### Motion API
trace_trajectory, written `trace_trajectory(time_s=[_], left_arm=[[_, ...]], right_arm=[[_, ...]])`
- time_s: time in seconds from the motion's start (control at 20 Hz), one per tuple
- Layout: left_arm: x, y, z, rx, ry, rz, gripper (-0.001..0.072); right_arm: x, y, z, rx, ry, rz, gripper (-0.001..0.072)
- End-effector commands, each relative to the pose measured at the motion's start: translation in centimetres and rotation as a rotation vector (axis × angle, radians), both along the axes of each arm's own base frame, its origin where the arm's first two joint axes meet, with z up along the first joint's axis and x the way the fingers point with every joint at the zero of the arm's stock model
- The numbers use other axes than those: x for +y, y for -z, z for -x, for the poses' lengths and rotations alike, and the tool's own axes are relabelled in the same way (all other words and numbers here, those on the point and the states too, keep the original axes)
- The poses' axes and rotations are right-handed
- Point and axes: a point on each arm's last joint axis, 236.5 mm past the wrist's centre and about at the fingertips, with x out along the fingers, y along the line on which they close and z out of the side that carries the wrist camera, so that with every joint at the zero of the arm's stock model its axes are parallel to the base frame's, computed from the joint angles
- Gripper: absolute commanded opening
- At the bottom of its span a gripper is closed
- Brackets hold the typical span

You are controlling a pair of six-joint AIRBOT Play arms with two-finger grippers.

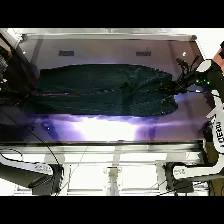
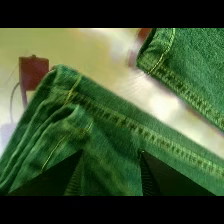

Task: Fold the clothes and pants, and hang the long-sleeved shirts on hangers.

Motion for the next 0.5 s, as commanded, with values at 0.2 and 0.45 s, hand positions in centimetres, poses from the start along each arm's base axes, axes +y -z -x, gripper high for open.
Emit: trace_trajectory(time_s=[0.2,0.45], left_arm=[[1.5,2.8,1.5,0.149,-0.052,-0.141,0.0408],[1.8,2.7,1.6,0.145,-0.075,-0.133,0.0407]], right_arm=[[0.0,0.0,0.0,0.001,0.005,0.000,0.0216],[-0.3,0.1,0.0,0.003,0.004,0.013,0.0215]])
